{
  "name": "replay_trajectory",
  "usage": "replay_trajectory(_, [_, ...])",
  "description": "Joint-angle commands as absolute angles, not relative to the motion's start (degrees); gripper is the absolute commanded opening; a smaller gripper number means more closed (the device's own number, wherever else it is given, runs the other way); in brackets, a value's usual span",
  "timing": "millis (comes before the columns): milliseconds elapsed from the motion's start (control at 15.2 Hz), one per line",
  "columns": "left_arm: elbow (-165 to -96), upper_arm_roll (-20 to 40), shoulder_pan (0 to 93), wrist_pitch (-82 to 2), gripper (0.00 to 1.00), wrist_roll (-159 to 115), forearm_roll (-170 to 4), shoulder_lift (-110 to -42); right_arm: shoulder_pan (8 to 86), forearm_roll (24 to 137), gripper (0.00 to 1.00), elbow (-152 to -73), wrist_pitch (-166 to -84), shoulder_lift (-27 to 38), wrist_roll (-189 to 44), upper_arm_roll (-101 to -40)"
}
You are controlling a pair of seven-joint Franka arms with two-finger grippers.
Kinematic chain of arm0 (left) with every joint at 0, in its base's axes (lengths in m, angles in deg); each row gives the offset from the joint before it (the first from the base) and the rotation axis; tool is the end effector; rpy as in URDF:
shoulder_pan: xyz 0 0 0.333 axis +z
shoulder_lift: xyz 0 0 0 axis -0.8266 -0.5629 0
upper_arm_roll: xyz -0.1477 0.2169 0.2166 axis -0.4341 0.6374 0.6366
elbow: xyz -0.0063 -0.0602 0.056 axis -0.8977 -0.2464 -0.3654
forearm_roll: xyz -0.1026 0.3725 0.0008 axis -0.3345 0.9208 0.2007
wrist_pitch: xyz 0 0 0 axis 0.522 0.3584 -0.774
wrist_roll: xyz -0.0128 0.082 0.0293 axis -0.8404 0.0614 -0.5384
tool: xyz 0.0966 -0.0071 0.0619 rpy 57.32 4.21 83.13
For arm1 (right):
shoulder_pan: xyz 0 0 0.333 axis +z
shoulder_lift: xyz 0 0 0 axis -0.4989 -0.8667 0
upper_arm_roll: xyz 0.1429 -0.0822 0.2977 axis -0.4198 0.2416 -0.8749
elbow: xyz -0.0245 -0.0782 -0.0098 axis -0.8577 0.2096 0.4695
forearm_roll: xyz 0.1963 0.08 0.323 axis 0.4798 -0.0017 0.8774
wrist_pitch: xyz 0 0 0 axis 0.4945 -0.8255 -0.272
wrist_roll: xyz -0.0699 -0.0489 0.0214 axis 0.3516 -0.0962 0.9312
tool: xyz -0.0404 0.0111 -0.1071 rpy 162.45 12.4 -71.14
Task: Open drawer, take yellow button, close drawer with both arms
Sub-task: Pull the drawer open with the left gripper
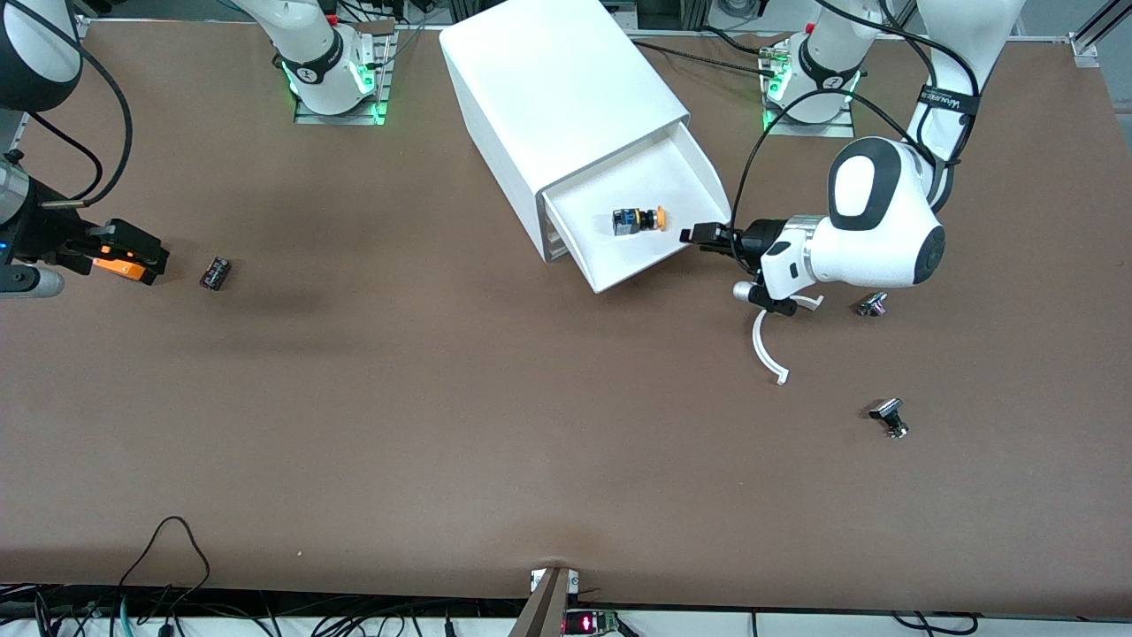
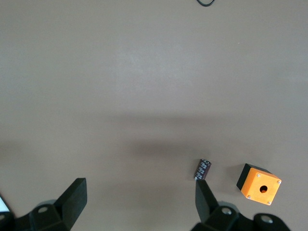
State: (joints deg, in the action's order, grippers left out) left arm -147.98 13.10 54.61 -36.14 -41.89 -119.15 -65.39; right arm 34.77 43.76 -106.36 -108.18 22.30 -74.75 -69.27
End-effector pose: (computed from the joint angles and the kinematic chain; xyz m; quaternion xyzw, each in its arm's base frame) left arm 0.5263 -0.2020 0.3343 0.9209 -0.0356 -0.1649 0.3514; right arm 0.5942 -0.0130 0.5701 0.9999 0.0126 -0.0023 0.0046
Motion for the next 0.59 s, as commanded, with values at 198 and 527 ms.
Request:
replay_trajectory(198, [-148.99, 12.90, 58.72, -49.19, 1.00, -40.68, -118.04, -61.37, 41.60, 43.01, 1.00, -105.97, -108.96, 19.31, -74.05, -69.24])
replay_trajectory(527, [-149.26, 13.51, 61.89, -53.44, 1.00, -40.42, -117.77, -57.15, 49.94, 49.49, 1.00, -105.79, -110.19, 17.90, -75.01, -69.42])
